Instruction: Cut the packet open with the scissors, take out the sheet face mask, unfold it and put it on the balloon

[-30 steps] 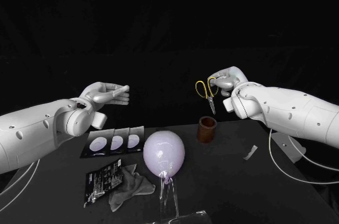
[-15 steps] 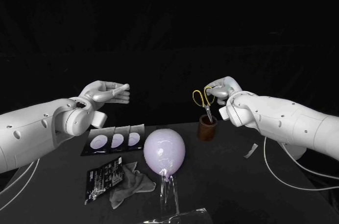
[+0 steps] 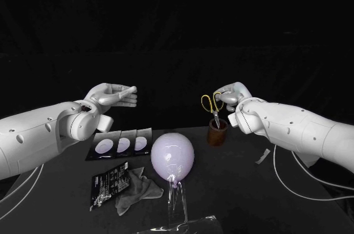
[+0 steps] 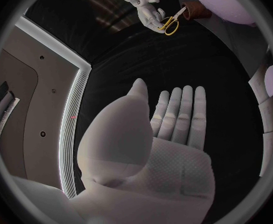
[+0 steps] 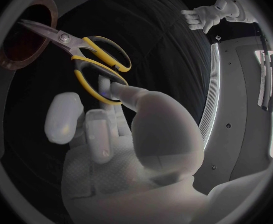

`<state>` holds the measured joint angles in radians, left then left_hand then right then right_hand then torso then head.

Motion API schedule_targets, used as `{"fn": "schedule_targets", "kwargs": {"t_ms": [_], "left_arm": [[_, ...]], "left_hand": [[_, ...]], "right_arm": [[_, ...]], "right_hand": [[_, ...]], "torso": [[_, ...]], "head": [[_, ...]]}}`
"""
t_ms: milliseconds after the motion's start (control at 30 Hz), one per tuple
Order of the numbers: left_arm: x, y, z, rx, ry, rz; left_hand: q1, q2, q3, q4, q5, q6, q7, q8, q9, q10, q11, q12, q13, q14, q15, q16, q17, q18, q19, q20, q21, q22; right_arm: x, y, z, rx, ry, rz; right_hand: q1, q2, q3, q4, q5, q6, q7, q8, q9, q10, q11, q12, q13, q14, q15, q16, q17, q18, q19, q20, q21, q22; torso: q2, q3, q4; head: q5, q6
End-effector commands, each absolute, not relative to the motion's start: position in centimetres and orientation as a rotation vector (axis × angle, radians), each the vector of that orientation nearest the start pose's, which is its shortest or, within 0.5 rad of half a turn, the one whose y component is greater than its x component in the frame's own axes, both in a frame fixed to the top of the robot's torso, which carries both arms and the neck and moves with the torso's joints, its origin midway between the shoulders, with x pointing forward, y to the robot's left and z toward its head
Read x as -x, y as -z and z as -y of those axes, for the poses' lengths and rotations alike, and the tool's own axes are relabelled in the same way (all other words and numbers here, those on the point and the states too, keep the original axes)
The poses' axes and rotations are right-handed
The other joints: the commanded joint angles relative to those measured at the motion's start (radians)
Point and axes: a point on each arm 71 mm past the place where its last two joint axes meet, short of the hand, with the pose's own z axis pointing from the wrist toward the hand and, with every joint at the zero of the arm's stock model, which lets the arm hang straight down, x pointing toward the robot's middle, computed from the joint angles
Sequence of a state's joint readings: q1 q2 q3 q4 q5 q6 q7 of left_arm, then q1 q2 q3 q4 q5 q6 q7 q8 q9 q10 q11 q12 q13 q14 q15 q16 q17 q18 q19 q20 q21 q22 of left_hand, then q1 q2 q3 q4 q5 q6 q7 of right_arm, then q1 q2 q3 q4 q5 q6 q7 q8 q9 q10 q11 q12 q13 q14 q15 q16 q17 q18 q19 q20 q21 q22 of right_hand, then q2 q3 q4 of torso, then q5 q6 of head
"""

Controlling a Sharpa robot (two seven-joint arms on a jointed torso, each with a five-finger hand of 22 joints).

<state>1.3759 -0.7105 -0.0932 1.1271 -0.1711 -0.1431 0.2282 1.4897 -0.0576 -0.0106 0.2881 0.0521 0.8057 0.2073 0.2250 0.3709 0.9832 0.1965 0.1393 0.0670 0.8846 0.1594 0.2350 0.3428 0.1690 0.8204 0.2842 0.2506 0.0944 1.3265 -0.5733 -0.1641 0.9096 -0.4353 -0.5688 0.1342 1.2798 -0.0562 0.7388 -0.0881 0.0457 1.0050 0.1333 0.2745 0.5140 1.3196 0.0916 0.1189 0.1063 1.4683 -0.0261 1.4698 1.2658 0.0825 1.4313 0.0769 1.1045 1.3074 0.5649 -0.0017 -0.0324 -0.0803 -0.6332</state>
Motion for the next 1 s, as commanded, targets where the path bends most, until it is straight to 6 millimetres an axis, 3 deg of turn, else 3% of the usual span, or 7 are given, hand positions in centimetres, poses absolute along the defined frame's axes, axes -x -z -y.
{"fn": "schedule_targets", "kwargs": {"t_ms": [33,267,600,800,1000], "left_arm": [[-57.4,12.8,-25.4,0.904,1.349,-1.497],[-57.4,12.8,-25.3,0.902,1.355,-1.502],[-57.3,12.9,-25.3,0.901,1.361,-1.508],[-57.3,12.9,-25.3,0.9,1.365,-1.514],[-57.2,13.0,-25.4,0.9,1.366,-1.517]], "left_hand": [[0.007,0.007,0.006,0.001,-0.003,0.007,0.047,0.006,-0.001,0.007,0.001,0.004,0.0,0.007,0.0,0.005,0.002,0.014,0.009,0.0,0.003,-0.001],[0.007,0.008,0.006,0.002,-0.003,0.008,0.047,0.006,-0.001,0.008,0.001,0.004,0.0,0.007,0.0,0.005,0.001,0.014,0.009,0.0,0.003,-0.001],[0.007,0.008,0.006,0.002,-0.003,0.008,0.047,0.006,-0.001,0.007,0.001,0.003,0.0,0.007,0.0,0.005,0.001,0.014,0.009,0.0,0.003,-0.001],[0.007,0.009,0.005,0.002,-0.003,0.007,0.047,0.006,-0.002,0.007,0.001,0.003,0.0,0.007,0.0,0.005,0.001,0.014,0.009,0.0,0.003,-0.001],[0.007,0.01,0.006,0.002,-0.003,0.007,0.047,0.006,-0.002,0.007,0.001,0.003,0.0,0.007,0.0,0.005,0.001,0.014,0.009,0.0,0.003,-0.002]], "right_arm": [[-59.6,17.4,27.5,-0.812,-0.761,-1.374],[-59.4,18.4,27.4,-0.863,-0.781,-1.425],[-58.8,19.0,28.0,-0.88,-0.799,-1.465],[-58.1,19.0,28.7,-0.874,-0.797,-1.469],[-57.5,19.0,29.4,-0.871,-0.784,-1.47]], "right_hand": [[-0.009,0.0,0.002,-0.009,0.003,-0.021,0.006,0.001,0.003,0.011,-0.032,-0.016,-0.004,0.045,0.007,0.0,-0.014,0.006,-0.016,0.001,-0.027,0.142],[-0.029,-0.008,-0.031,-0.006,0.005,-0.063,0.03,-0.021,0.005,-0.064,-0.005,-0.056,-0.024,0.03,0.03,-0.023,-0.07,0.02,-0.052,0.018,-0.125,0.116],[-0.05,-0.027,-0.075,-0.001,0.005,-0.068,0.045,-0.03,0.008,-0.187,0.022,-0.058,-0.045,0.011,0.053,-0.047,-0.127,0.038,-0.095,0.04,-0.246,0.081],[-0.048,-0.026,-0.078,-0.001,0.005,-0.071,0.047,-0.034,0.007,-0.2,0.025,-0.056,-0.045,0.008,0.056,-0.049,-0.131,0.041,-0.101,0.044,-0.264,0.075],[-0.048,-0.027,-0.081,-0.002,0.005,-0.07,0.048,-0.035,0.007,-0.21,0.026,-0.056,-0.045,0.015,0.057,-0.04,-0.109,0.04,-0.094,0.046,-0.249,0.078]], "torso": [[0.0,0.001,-0.0014],[-0.001,0.0009,-0.0018],[-0.002,0.0006,-0.0023],[-0.002,0.001,-0.0006],[-0.001,0.0013,-0.0029]], "head": [[0.001,0.0],[-0.002,-0.002],[-0.003,-0.003],[-0.003,-0.004],[-0.003,-0.002]]}}
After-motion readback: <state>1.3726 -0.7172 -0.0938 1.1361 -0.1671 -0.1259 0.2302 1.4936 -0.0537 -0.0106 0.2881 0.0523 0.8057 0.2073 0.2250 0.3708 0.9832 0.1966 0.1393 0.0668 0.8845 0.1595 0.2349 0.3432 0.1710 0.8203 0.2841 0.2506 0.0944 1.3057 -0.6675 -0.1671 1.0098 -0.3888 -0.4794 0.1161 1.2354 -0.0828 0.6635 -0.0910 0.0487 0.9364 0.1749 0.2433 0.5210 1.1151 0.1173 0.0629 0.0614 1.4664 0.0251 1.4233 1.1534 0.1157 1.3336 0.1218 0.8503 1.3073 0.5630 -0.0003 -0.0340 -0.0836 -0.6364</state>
